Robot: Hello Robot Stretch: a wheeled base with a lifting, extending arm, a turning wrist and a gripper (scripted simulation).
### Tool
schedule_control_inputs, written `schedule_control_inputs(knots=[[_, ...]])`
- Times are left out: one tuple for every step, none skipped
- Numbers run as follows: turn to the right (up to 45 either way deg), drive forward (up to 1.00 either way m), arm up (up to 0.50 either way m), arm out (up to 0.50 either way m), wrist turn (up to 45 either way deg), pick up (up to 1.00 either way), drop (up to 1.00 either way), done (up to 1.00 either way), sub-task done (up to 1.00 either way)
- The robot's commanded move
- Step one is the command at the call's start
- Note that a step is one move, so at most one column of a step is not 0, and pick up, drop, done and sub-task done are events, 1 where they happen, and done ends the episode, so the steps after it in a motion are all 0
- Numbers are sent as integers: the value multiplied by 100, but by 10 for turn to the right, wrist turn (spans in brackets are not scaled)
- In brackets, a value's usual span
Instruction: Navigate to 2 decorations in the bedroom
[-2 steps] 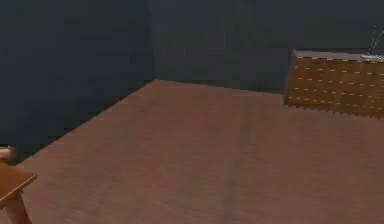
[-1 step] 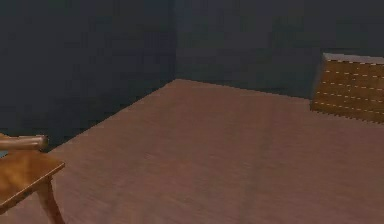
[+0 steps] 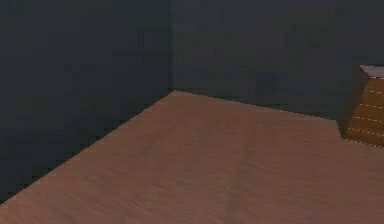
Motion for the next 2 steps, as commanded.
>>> schedule_control_inputs(knots=[[-180,0,0,0,0,0,0,0,0],[0,45,0,0,0,0,0,0,0]])
